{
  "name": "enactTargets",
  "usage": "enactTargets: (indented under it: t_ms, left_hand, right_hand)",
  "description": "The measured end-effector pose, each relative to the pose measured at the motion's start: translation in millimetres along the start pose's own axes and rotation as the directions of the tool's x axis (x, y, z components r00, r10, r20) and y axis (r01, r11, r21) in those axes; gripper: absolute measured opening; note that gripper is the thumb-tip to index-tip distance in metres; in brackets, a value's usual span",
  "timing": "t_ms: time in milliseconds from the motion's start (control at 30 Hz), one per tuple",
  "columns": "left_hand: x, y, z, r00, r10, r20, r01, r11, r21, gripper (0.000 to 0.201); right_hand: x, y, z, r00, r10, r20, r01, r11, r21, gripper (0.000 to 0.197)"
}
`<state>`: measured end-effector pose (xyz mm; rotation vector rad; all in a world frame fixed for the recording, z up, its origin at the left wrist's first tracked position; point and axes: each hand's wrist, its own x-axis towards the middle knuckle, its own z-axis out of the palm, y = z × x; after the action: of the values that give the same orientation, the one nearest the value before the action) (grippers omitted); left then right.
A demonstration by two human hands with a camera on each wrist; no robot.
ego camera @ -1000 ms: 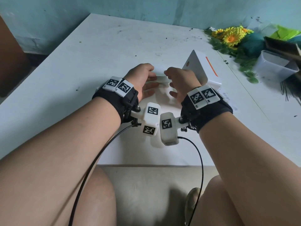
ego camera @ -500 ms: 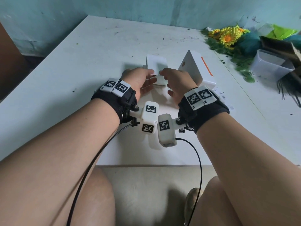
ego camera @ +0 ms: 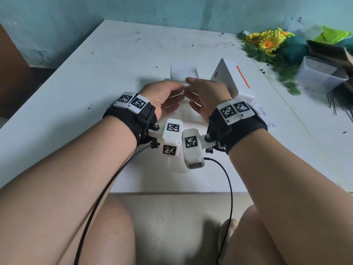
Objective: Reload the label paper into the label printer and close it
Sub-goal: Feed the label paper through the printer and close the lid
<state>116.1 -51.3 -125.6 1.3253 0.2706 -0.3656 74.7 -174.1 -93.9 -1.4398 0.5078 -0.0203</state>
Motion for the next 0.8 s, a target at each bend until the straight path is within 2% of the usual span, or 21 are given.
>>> enactTargets:
  t_ms: [67, 267, 433, 533, 600, 700, 767, 800]
  left_hand:
    - [-1.5, 0.6, -0.2, 1.000, 0.023, -0.005, -0.024, 1.000, -0.020, 0.004]
    - [-6.6, 1.6, 2.8, 0.991, 0.135, -0.014, -0.135, 0.991, -0.018, 0.009]
    - [-14.1, 1.5, 9.0, 0.989, 0.149, -0.015, -0.148, 0.989, 0.020, 0.019]
    - [-19.7, 2.7, 14.0, 0.988, 0.157, -0.007, -0.156, 0.985, 0.080, 0.018]
    - [-24.5, 2.4, 17.6, 0.983, 0.179, -0.037, -0.174, 0.979, 0.103, 0.008]
    - [-33.8, 0.6, 23.7, 0.976, 0.204, -0.071, -0.197, 0.975, 0.099, 0.010]
    - [-38.4, -0.6, 27.9, 0.974, 0.209, -0.089, -0.202, 0.976, 0.088, 0.019]
    - [-39.9, -2.1, 29.6, 0.973, 0.214, -0.091, -0.206, 0.974, 0.091, 0.025]
  right_hand:
    - [-3.3, -1.7, -0.5, 1.000, -0.012, -0.006, 0.012, 1.000, -0.012, 0.013]
    - [-14.3, -8.3, -5.4, 1.000, -0.021, 0.023, 0.023, 0.994, -0.106, 0.020]
    - [-36.8, -13.0, -11.8, 0.990, -0.072, 0.124, 0.098, 0.971, -0.219, 0.004]
    - [-49.2, -10.7, -19.3, 0.973, -0.144, 0.181, 0.181, 0.962, -0.204, 0.044]
    - [-58.3, -10.4, -29.8, 0.956, -0.255, 0.145, 0.283, 0.934, -0.218, 0.052]
    - [-72.3, -12.1, -48.7, 0.880, -0.475, 0.016, 0.463, 0.849, -0.255, 0.039]
    - [-76.0, -14.8, -56.9, 0.829, -0.543, -0.134, 0.479, 0.813, -0.331, 0.038]
    - [-74.2, -16.3, -59.7, 0.821, -0.531, -0.210, 0.443, 0.824, -0.354, 0.040]
